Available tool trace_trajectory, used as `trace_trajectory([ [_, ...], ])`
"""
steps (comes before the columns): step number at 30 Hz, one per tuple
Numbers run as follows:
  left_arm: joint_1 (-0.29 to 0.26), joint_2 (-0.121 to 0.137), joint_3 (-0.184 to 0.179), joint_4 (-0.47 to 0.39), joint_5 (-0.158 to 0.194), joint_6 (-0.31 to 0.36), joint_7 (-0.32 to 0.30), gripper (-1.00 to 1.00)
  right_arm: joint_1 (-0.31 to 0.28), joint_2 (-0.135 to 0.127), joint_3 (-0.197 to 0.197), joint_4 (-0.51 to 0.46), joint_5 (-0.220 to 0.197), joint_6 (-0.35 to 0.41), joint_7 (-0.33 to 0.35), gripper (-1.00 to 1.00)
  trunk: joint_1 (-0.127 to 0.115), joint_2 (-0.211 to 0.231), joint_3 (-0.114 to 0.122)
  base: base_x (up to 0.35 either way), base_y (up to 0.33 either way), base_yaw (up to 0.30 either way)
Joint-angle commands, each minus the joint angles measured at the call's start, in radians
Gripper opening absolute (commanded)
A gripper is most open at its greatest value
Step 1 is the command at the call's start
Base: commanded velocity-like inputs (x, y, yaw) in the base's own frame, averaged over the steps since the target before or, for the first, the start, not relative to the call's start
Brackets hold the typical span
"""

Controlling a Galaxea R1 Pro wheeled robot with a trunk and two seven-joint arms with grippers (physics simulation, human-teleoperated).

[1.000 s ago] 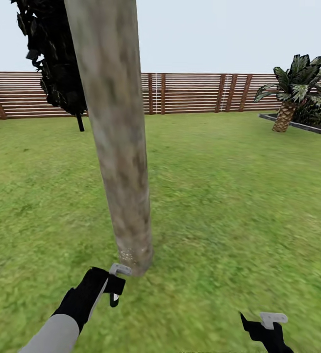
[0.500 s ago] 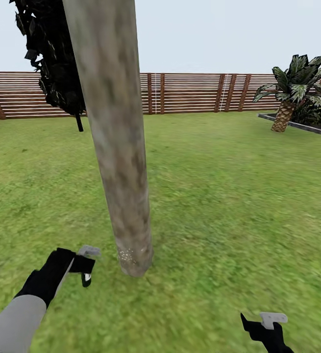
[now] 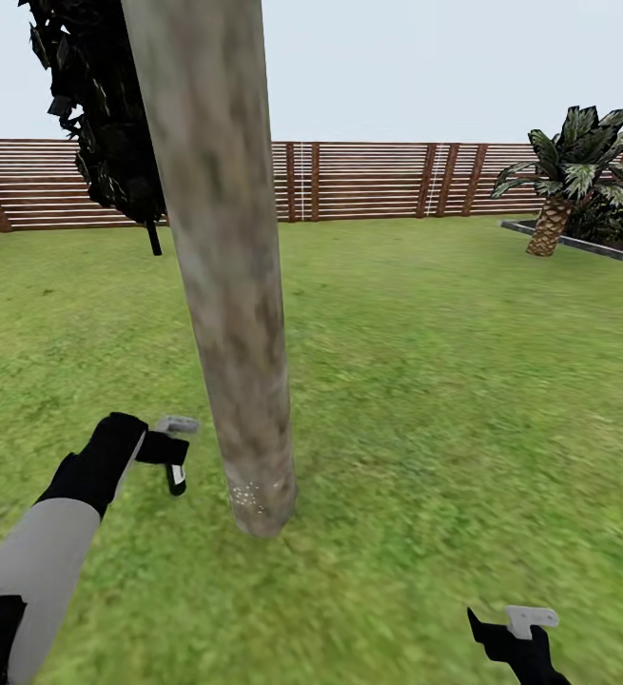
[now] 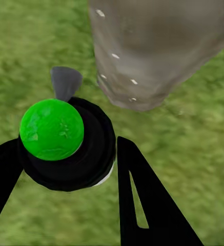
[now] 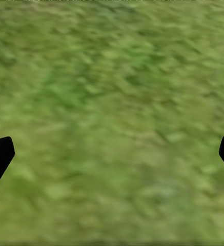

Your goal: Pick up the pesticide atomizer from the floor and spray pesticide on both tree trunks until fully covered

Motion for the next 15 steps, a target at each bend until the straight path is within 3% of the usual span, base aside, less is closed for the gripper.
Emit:
trace_trajectory([
  [1, -0.013, 0.0, -0.001, 0.0, -0.001, 0.001, 0.0, -1.0, 0.0, 0.0, 0.0, 0.0, 0.0, 0.0, 0.0, 1.0, 0.0, 0.0, 0.0, 0.0, 0.0, 0.0],
  [7, -0.058, 0.008, -0.002, 0.0, -0.001, 0.007, -0.002, -1.0, 0.0, -0.001, 0.0, -0.001, 0.0, 0.0, -0.001, 1.0, 0.0, 0.0, 0.0, 0.0, 0.0, 0.0],
  [12, -0.08, 0.014, -0.002, -0.001, 0.001, 0.075, -0.002, -1.0, 0.0, -0.001, 0.0, -0.002, 0.0, 0.0, -0.002, 1.0, 0.0, 0.0, 0.0, 0.0, 0.0, 0.0],
  [15, -0.072, 0.013, -0.036, 0.0, 0.001, 0.079, -0.002, -1.0, 0.0, -0.001, 0.0, -0.002, 0.0, 0.0, -0.002, 1.0, 0.0, 0.0, 0.0, 0.0, 0.0, 0.0],
])
